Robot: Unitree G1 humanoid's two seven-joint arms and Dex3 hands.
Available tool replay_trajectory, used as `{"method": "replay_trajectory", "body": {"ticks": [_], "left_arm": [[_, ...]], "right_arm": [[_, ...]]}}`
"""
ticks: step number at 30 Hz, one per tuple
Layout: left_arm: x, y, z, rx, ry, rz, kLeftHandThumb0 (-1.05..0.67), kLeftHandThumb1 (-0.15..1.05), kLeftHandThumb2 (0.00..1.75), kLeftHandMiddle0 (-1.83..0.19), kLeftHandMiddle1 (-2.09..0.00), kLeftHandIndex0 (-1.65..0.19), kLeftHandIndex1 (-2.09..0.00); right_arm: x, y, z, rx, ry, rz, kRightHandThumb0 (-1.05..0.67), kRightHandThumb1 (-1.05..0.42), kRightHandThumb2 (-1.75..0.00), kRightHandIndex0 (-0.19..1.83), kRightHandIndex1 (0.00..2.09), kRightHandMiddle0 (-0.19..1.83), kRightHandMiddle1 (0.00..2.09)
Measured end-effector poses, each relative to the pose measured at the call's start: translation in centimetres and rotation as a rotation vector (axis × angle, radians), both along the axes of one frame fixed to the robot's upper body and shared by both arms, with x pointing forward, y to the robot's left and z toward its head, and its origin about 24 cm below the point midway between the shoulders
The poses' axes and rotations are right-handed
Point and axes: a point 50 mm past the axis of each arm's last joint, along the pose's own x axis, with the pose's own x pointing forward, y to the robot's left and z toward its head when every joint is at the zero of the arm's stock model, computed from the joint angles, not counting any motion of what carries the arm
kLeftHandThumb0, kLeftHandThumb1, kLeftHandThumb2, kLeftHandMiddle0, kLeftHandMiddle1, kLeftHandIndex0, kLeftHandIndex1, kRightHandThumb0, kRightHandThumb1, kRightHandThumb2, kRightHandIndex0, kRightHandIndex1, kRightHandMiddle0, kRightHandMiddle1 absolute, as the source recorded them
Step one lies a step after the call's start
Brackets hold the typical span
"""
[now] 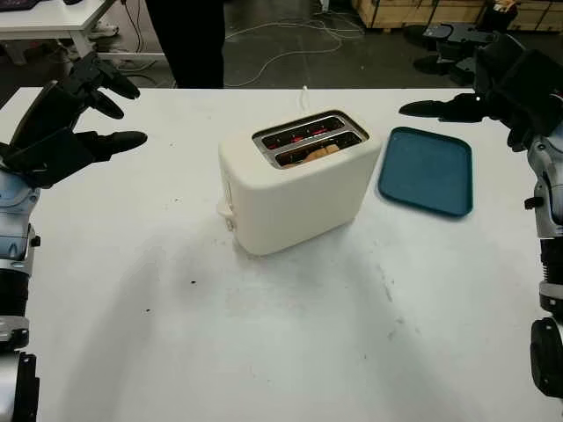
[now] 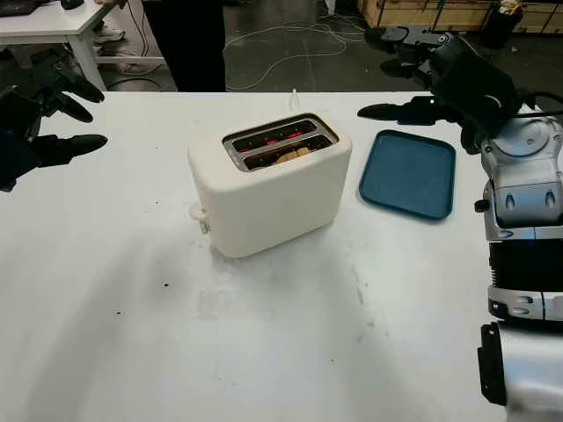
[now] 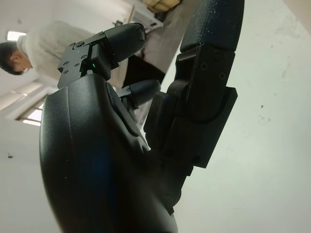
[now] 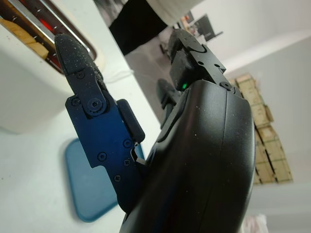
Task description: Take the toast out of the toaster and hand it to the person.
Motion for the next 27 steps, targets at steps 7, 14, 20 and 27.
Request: {"method": "replay_trajectory", "body": {"ticks": [7, 14, 20, 27], "left_arm": [[0.01, 0.01, -0.01, -0.001, 0.003, 0.001, -1.05, 0.92, 0.16, 0.00, -1.64, 0.00, -1.53], [0.02, 0.03, -0.02, -0.003, 0.006, 0.003, -1.05, 0.92, 0.14, 0.00, -1.65, 0.00, -1.53], [0.02, 0.02, -0.01, -0.003, 0.006, 0.002, -1.05, 0.92, 0.14, 0.00, -1.64, 0.00, -1.53], [0.01, 0.01, 0.00, -0.003, 0.006, 0.001, -1.05, 0.92, 0.15, 0.00, -1.64, 0.00, -1.52]], "right_arm": [[0.00, 0.00, -0.01, 0.001, 0.003, -0.002, -0.60, -0.70, 0.00, 0.06, 0.67, 0.41, 0.00], [0.01, 0.04, -0.03, -0.001, 0.004, -0.001, -0.59, -0.71, 0.00, 0.07, 0.66, 0.41, 0.00], [0.01, 0.07, -0.05, -0.002, 0.005, 0.000, -0.62, -0.71, 0.00, 0.08, 0.64, 0.42, 0.01], [0.01, 0.12, -0.05, -0.006, 0.006, 0.000, -0.57, -0.70, 0.00, 0.08, 0.65, 0.42, 0.00]]}}
